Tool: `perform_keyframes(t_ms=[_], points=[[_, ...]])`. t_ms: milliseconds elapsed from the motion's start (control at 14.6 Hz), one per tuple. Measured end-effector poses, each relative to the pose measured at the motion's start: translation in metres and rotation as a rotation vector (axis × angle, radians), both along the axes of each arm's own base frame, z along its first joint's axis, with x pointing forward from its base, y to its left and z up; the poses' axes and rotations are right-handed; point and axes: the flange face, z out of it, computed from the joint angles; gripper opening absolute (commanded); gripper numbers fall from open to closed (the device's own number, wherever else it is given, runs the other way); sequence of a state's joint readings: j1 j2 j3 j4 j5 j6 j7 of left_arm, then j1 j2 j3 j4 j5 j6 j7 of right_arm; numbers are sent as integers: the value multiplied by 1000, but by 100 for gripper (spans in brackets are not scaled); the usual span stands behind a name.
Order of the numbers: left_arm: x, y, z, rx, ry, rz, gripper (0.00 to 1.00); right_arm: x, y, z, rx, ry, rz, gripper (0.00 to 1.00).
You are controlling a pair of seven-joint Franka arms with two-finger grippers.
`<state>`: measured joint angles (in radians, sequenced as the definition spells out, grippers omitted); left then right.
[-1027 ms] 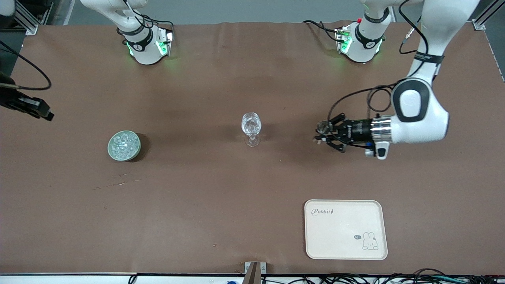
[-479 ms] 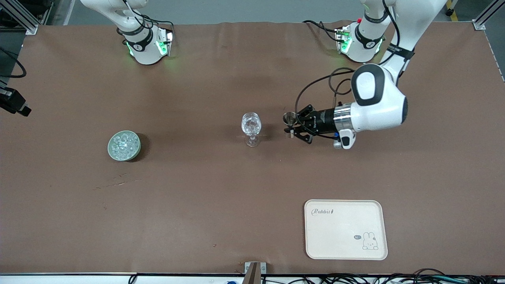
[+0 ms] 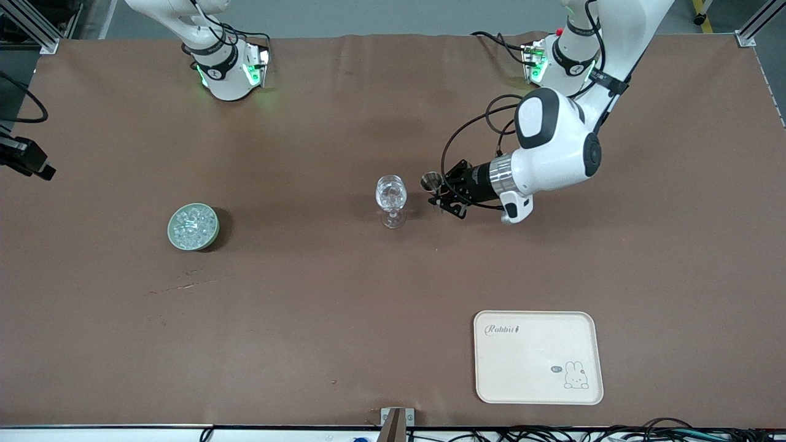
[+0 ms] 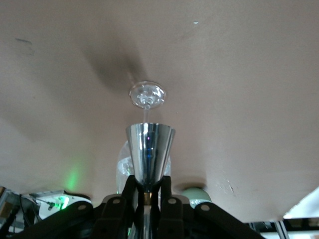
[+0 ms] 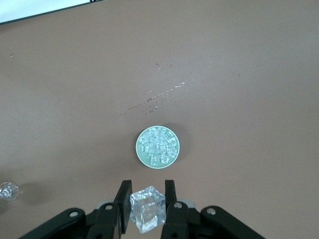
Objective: Pour wine and add ice with both arms
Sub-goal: 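Move the jigger over the wine glass with the left gripper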
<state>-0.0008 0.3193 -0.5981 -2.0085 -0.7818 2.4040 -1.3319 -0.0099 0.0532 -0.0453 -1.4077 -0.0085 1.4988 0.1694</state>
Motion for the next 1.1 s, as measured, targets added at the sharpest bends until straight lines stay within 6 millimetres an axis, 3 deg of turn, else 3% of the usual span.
perform_keyframes(t_ms=[822,1096], points=[[-3,-66,-4,241,-66,-44,0,0,0,-1,0,6,0,1],[-8,-77,-7,284,-81,-48,0,0,0,-1,0,7,0,1]])
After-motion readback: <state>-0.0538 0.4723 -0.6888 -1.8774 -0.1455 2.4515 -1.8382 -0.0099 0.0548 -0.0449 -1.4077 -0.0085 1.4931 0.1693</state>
